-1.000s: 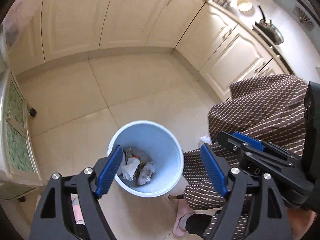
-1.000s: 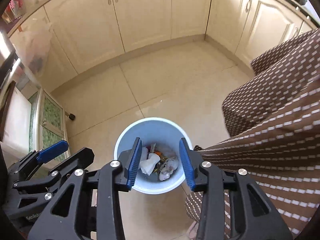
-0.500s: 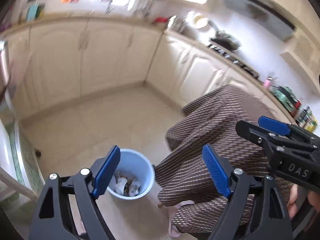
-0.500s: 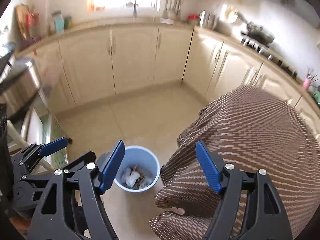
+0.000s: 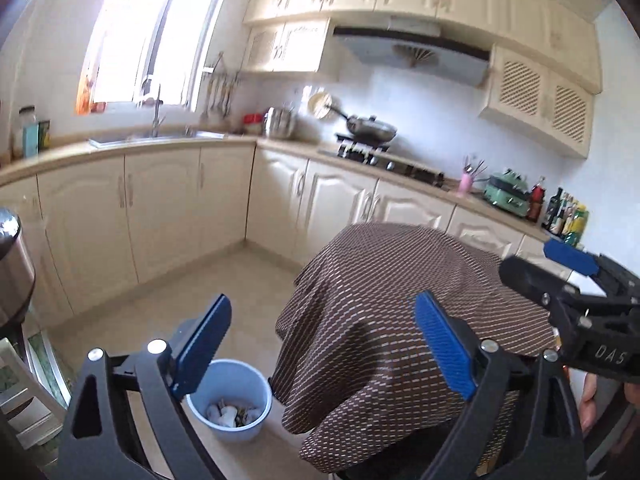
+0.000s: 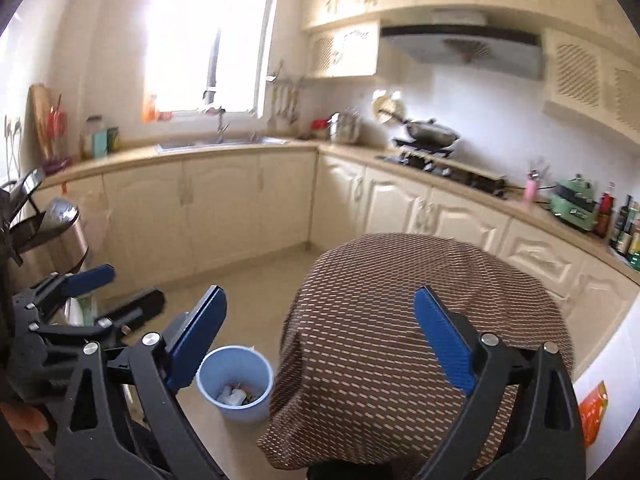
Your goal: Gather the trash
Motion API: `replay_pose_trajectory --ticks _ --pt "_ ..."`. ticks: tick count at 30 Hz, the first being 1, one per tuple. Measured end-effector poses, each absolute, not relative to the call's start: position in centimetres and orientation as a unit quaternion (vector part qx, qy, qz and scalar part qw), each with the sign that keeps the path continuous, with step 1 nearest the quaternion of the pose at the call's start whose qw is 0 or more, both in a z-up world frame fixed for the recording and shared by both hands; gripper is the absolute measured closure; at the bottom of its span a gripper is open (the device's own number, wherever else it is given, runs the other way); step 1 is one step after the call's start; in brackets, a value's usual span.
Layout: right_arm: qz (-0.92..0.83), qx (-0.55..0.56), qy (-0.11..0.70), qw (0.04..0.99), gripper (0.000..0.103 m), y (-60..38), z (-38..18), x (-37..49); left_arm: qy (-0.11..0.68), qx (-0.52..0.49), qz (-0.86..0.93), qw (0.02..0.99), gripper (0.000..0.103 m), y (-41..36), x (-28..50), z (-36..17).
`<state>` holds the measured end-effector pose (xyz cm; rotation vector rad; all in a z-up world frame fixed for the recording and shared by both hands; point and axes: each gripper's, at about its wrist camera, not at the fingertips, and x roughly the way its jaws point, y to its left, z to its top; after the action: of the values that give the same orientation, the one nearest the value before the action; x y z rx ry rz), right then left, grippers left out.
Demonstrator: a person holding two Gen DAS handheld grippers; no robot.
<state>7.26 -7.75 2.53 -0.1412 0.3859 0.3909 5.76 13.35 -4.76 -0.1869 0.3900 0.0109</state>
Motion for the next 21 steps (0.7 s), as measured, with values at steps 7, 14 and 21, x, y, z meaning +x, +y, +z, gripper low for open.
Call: replay_pose_trajectory --ticks 7,14,21 --pt "0.163 -0.051 0.147 0.974 0.009 -12.0 4.3 2.9 0.141 -0.064 -0.018 0.988 0.009 8.7 0.8 -0.7" --pt "0.149 -0.044 0.108 0.982 0.008 -13.8 5.0 -0.6 0.106 -0.038 -0.017 0.993 0.007 5.9 -2.7 1.6" --pt "0.144 -0.038 0.096 0.984 0.008 -14.8 5.1 -2.3 0.092 -0.005 -0.013 0.996 0.006 3.2 -4.3 2.5"
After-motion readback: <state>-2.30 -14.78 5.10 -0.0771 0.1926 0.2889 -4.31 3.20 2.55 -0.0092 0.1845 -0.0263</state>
